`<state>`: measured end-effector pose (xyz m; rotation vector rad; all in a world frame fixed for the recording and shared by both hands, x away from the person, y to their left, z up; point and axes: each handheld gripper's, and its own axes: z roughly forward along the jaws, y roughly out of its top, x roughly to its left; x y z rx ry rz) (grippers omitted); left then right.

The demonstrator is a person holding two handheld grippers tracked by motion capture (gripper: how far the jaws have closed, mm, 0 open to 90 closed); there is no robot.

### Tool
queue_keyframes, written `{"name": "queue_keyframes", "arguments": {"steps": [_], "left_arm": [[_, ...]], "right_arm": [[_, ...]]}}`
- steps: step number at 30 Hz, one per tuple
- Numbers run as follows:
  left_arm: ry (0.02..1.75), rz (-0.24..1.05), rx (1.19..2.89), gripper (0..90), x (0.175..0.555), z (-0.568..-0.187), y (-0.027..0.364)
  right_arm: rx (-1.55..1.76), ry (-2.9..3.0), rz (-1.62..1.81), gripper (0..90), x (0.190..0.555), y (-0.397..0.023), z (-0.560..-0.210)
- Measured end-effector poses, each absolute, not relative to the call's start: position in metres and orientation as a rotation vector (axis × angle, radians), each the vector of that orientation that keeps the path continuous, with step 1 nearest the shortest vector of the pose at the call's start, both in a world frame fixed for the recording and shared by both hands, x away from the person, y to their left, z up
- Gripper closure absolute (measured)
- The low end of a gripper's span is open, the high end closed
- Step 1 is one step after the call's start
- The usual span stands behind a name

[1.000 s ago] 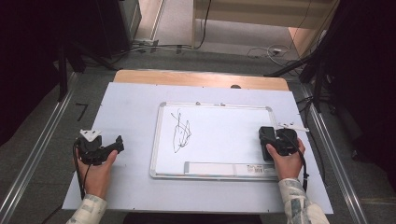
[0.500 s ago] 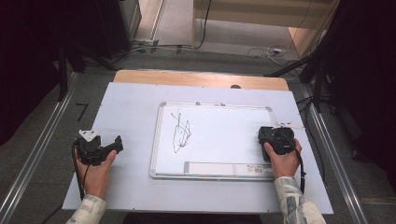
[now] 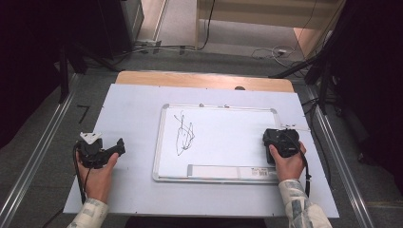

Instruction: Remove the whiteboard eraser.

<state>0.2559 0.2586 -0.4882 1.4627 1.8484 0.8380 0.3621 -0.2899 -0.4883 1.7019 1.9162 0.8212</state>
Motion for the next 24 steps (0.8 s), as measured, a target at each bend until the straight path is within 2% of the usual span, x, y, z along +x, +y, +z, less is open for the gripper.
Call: {"name": "queue_keyframes", "arguments": {"steps": [24], "left_arm": [[1.855,0.828,1.443,14.1,0.2548,-0.4872,0.2612]], "right_arm": [[1.625,1.946,0.756,35.4,0.3589,-0.2862,-0.4794]]}}
